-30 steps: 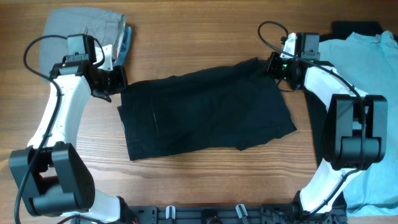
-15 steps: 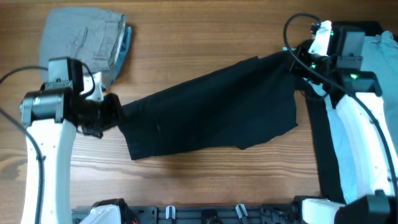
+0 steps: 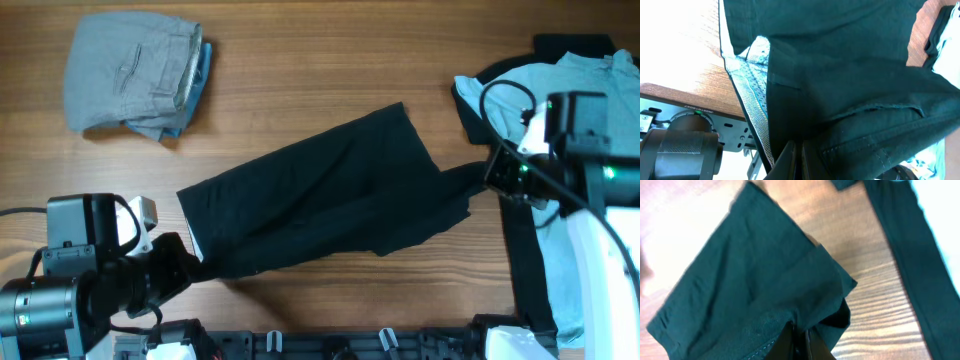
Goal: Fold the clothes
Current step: 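Lift the folded trousers and swing the left end toward the grey stack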
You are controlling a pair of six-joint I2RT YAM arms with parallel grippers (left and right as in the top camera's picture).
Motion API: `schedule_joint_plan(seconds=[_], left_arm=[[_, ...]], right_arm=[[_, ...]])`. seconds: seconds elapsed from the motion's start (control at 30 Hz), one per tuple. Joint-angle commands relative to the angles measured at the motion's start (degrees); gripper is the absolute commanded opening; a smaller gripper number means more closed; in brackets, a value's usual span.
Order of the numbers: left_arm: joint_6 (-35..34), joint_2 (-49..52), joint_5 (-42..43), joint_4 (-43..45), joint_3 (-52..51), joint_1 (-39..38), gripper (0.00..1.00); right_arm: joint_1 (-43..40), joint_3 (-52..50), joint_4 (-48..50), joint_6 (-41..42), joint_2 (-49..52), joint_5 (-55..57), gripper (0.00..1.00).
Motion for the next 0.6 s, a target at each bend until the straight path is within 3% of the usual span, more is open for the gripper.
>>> schedule_joint_plan(seconds=[0.0, 0.27, 0.4, 0.57], left_arm=[[-1.07, -0.61, -3.15, 0.94, -1.01, 0.39, 0.04], [0.90, 5.81, -6.14, 17.29, -1.62, 0.39, 0.04], [1.03, 12.07, -3.69, 14.05, -1.64, 0.37, 0.04], [0.09, 14.40, -0.72, 7.56, -2.91, -1.64, 0.04]], right_arm=[[-1.03, 0.50, 5.01, -0.42, -3.43, 5.88, 0.04], [-1.03, 0.48, 28.89, 0.24, 0.90, -3.08, 0.04], [-1.03, 0.48, 31.47, -0.09, 5.33, -7.06, 0.05], [-1.05, 0.59, 27.85, -2.84, 4.76, -2.71, 0.04]])
